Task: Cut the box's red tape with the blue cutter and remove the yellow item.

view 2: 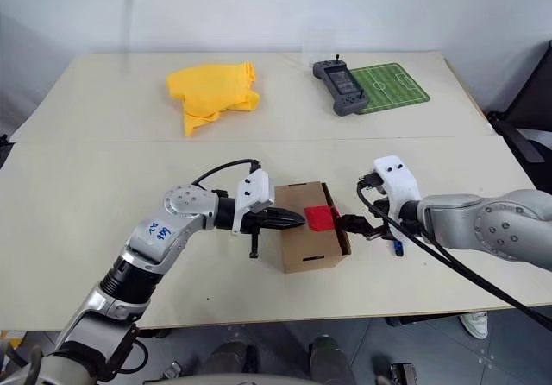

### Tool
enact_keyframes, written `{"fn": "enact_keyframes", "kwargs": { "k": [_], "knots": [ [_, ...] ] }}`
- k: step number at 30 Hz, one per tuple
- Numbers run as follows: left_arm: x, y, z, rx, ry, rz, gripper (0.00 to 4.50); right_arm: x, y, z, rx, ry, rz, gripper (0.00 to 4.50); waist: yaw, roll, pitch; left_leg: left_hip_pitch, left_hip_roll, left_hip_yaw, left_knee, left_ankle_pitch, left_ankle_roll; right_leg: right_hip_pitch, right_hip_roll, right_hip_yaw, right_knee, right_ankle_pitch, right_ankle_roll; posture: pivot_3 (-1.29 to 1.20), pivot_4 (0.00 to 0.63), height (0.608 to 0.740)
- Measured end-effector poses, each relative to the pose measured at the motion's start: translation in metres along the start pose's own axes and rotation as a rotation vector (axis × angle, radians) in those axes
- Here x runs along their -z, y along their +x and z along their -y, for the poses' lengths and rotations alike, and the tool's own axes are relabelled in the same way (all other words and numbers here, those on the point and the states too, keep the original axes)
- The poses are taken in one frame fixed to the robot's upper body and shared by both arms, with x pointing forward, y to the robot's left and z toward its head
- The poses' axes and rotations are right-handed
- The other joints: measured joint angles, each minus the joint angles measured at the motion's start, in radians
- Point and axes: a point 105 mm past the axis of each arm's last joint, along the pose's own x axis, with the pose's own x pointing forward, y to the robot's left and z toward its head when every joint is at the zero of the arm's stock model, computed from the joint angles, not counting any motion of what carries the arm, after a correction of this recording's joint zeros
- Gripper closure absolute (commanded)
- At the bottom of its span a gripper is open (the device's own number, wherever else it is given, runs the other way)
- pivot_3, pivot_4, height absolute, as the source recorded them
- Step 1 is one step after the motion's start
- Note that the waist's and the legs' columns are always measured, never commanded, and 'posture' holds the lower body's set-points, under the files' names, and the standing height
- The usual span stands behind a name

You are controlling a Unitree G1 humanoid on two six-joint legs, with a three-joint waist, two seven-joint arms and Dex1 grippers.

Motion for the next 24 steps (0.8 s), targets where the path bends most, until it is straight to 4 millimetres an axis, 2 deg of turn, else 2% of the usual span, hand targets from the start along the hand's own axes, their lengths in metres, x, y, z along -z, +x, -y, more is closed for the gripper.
{"fn": "enact_keyframes", "kwargs": {
  "k": [9,15,24],
  "knots": [
    [0.001,0.0,0.001,-0.003,-0.01,-0.002,4.5,0.006,0.004,0.007,0.018,0.02,0.015,0.03,0.002,-0.004,-0.002,0.002,0.0,0.0,0.0,0.0,0.0,0.002,0.0,0.0,-0.003,0.0,0.0,0.0,0.15,0.74],
    [0.002,0.0,0.001,-0.005,-0.011,-0.003,4.5,0.026,0.006,0.025,0.089,0.067,-0.036,0.03,0.002,-0.004,-0.002,0.002,0.0,0.0,0.0,0.0,0.0,0.002,0.0,0.001,-0.003,0.0,0.001,0.0,0.15,0.74],
    [0.002,-0.001,0.0,-0.007,-0.013,-0.002,4.5,0.029,0.007,0.026,0.078,0.119,-0.032,0.03,0.0,-0.004,-0.002,0.002,0.0,0.0,0.0,0.0,0.0,0.002,0.0,0.001,-0.003,0.0,0.001,0.0,0.15,0.74]
  ]
}}
